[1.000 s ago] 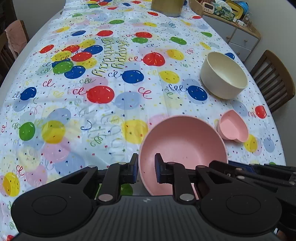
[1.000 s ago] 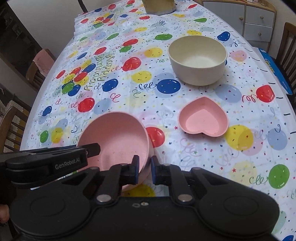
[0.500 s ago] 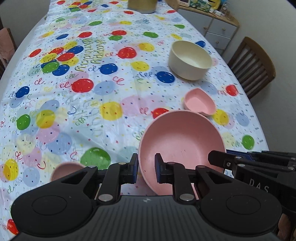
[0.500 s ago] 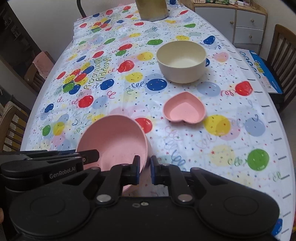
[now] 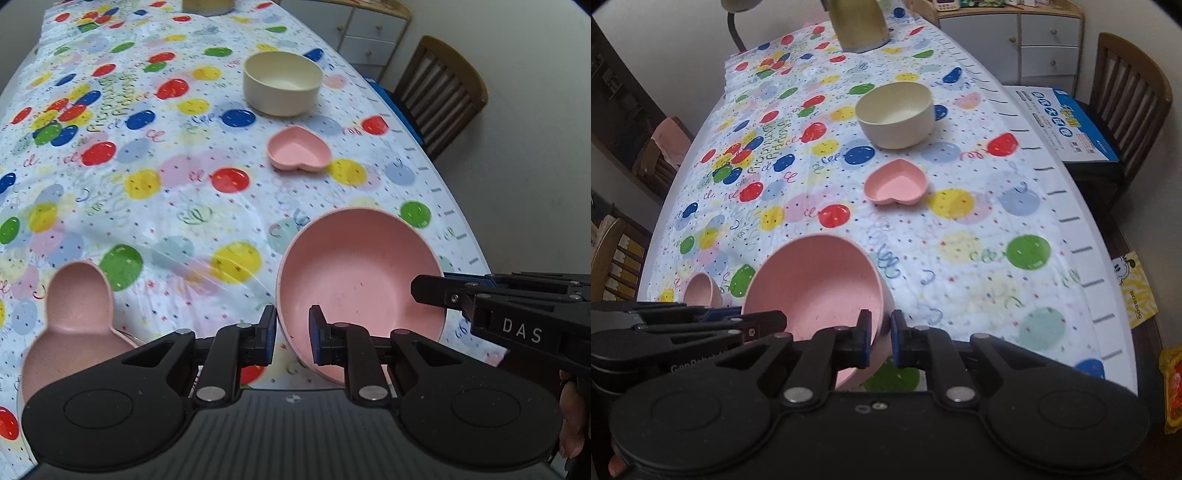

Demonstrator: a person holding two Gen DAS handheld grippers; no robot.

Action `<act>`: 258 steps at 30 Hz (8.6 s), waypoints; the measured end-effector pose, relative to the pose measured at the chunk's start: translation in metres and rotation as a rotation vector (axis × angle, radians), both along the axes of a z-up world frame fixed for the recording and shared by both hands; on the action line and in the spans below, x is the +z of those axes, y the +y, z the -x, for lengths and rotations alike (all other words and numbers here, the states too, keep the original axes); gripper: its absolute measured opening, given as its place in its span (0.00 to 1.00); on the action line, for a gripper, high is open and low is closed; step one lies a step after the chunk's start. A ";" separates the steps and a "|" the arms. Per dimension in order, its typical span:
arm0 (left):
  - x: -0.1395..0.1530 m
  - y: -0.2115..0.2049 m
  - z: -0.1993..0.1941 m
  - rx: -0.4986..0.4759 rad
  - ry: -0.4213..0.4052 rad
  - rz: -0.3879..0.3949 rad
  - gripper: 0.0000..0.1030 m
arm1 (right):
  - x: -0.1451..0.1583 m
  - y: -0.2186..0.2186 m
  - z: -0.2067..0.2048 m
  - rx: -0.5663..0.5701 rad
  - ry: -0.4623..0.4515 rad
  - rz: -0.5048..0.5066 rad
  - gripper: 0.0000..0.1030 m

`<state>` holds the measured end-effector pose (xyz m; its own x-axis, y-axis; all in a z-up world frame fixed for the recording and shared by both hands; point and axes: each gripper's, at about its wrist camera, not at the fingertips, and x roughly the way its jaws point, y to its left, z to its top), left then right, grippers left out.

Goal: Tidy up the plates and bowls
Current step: 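Carry the pink bowl beside the pink bear-shaped plate and lower it, then open both grippers and raise them off the pink bowl, then move both grippers to the cream bowl rim, then close both grippers on the cream bowl rim and lift it, then carry the cream bowl over the pink bowl and lower it inside, then open both grippers and raise them off the nested bowls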

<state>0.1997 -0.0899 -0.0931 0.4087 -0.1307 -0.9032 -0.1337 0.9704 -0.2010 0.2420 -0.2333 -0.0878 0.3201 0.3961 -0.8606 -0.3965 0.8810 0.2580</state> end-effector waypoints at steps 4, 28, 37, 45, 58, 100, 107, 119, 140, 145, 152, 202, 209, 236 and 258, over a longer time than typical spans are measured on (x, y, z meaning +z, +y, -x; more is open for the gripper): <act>-0.003 -0.015 0.007 -0.033 0.015 0.006 0.17 | -0.001 -0.019 0.009 -0.022 0.006 0.000 0.09; -0.039 -0.056 0.034 -0.133 0.113 0.024 0.17 | -0.042 -0.067 0.043 -0.089 0.103 0.044 0.08; -0.037 -0.056 0.035 -0.133 0.102 0.021 0.17 | -0.050 -0.068 0.046 -0.082 0.122 0.054 0.11; -0.020 -0.049 0.038 -0.131 0.062 0.011 0.17 | -0.036 -0.066 0.047 -0.048 0.092 0.044 0.21; 0.024 -0.033 0.022 -0.123 -0.066 -0.049 0.22 | 0.009 -0.059 0.032 0.011 -0.024 0.028 0.32; 0.014 0.065 -0.222 0.264 -0.168 -0.185 0.74 | 0.015 0.020 -0.217 0.033 -0.191 0.040 0.83; -0.016 0.075 -0.252 0.282 -0.123 -0.188 0.74 | -0.010 0.043 -0.252 0.050 -0.169 0.062 0.75; -0.045 0.076 -0.270 0.288 -0.090 -0.181 0.73 | -0.046 0.063 -0.273 0.049 -0.102 0.064 0.50; -0.044 0.069 -0.264 0.258 -0.080 -0.089 0.10 | -0.049 0.075 -0.268 0.048 -0.082 0.027 0.07; -0.031 0.062 -0.251 0.240 -0.090 -0.088 0.10 | -0.043 0.070 -0.261 0.039 -0.087 0.033 0.06; -0.007 0.050 -0.222 0.210 -0.098 -0.082 0.10 | -0.023 0.058 -0.237 0.026 -0.093 0.028 0.06; 0.031 -0.063 0.043 -0.092 -0.012 -0.053 0.10 | 0.026 -0.066 0.052 -0.136 -0.033 0.038 0.06; 0.016 -0.066 0.048 -0.086 0.013 -0.059 0.10 | 0.009 -0.071 0.061 -0.149 -0.005 0.039 0.06; 0.005 -0.054 0.044 -0.083 0.044 -0.020 0.10 | -0.007 -0.068 0.054 -0.148 0.039 0.032 0.15; 0.064 -0.027 0.024 -0.081 -0.140 -0.050 0.24 | 0.051 -0.050 0.042 -0.065 -0.076 -0.004 0.33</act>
